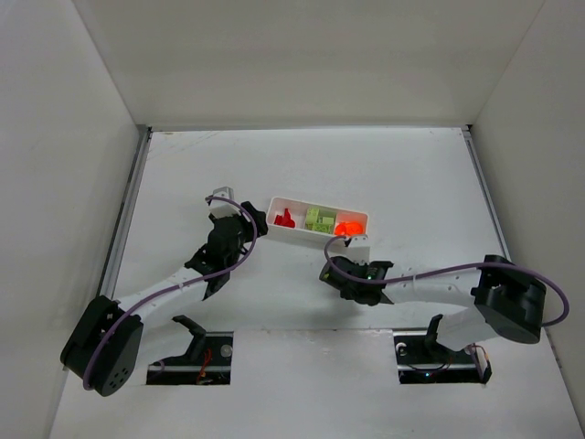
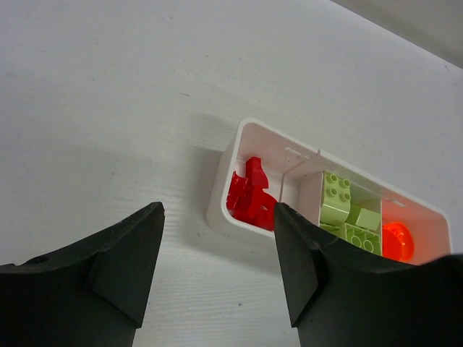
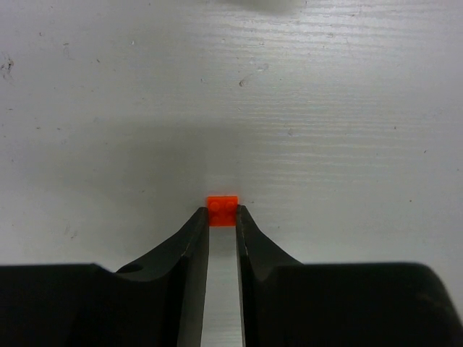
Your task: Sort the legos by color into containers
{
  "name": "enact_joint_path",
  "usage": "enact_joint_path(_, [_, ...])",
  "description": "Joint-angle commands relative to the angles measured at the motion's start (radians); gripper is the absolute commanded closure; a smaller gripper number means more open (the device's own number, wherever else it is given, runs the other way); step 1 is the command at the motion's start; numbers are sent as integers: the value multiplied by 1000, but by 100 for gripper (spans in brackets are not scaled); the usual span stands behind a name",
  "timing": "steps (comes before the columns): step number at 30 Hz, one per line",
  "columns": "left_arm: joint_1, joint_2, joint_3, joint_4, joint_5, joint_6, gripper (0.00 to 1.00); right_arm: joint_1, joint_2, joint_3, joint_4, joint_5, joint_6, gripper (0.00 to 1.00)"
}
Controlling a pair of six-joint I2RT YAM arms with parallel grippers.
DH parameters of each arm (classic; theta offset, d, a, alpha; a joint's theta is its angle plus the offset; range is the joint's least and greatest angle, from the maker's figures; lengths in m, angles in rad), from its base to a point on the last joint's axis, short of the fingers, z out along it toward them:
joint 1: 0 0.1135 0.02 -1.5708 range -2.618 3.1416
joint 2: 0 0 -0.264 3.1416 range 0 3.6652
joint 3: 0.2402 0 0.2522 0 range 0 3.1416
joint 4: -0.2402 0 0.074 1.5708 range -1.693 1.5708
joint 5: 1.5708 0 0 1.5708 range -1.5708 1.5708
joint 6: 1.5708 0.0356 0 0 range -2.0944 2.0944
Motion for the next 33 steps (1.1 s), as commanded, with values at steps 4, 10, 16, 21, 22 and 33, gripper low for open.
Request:
enact_joint_path(4, [7, -22, -12, 39, 6, -8, 40, 26, -43, 16, -54, 19, 13, 80])
enact_joint_path(10, [6, -8, -11, 42, 6, -8, 40, -33, -177, 91, -34, 59, -97, 80])
enact_joint_path(16, [16, -9, -14, 39, 1, -8, 40, -226, -143, 166, 162, 29, -301, 81])
enact_joint_path(21, [22, -5, -14, 39, 1, -8, 39, -346, -57, 233, 288, 4, -388, 80])
enact_joint_path(22, [22, -3, -14, 41, 0, -8, 38, -359, -34, 243, 306, -3, -395, 80])
enact_joint_path(33, [30, 37, -14, 51, -12, -11, 29, -408, -8, 253, 355, 19, -419, 53])
